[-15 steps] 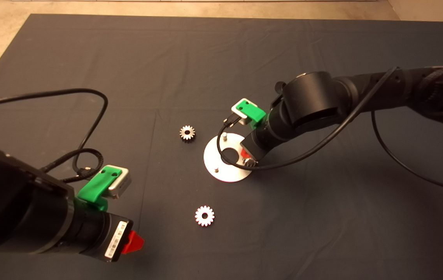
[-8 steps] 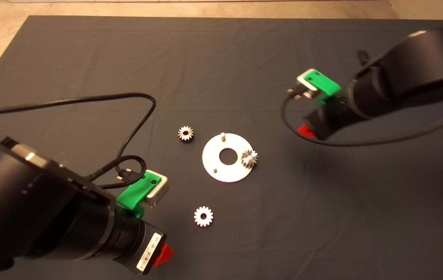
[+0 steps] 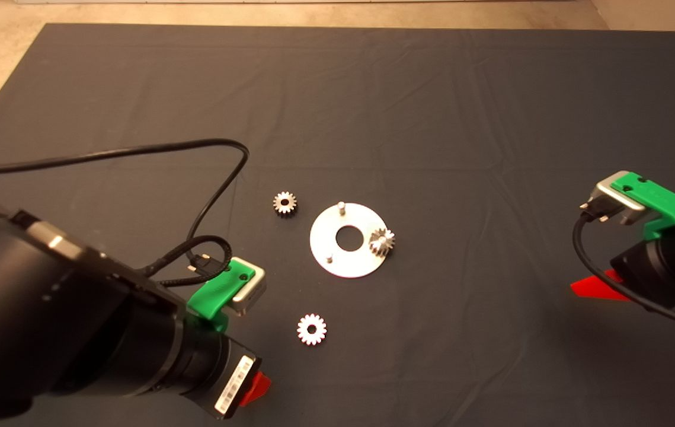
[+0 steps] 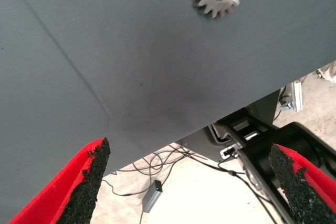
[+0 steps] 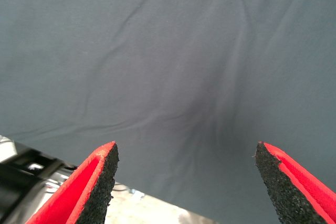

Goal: Install three planetary gears onto the carrier pins

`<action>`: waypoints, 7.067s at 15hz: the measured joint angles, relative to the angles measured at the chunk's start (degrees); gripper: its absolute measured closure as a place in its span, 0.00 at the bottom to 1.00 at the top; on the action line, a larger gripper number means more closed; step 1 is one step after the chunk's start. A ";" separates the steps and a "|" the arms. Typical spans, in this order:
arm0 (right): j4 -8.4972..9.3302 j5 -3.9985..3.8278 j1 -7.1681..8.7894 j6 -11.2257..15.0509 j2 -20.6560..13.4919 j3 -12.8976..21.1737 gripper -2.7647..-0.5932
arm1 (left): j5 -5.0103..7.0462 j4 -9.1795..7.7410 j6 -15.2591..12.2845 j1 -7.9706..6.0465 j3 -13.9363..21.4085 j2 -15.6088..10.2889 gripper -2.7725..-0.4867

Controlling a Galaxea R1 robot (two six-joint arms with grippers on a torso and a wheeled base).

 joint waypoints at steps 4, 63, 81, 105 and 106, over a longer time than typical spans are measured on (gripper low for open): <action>2.37 -0.82 -0.37 0.18 -7.18 0.50 0.39 | -0.03 0.83 3.41 -0.02 -0.42 0.33 0.26; -4.91 6.37 -11.12 0.63 -6.45 0.72 0.39 | 0.03 32.33 34.41 23.14 -14.90 7.11 0.26; -4.88 6.57 -11.12 0.61 -6.47 0.72 0.39 | -0.02 38.40 34.60 27.00 -14.95 6.21 0.36; -4.88 6.57 -11.08 0.61 -6.47 0.72 0.39 | -0.22 43.61 34.49 29.43 -13.90 4.58 0.68; -4.88 6.59 -11.08 0.61 -6.47 0.72 0.39 | -0.18 43.85 34.48 29.76 -13.90 4.58 0.68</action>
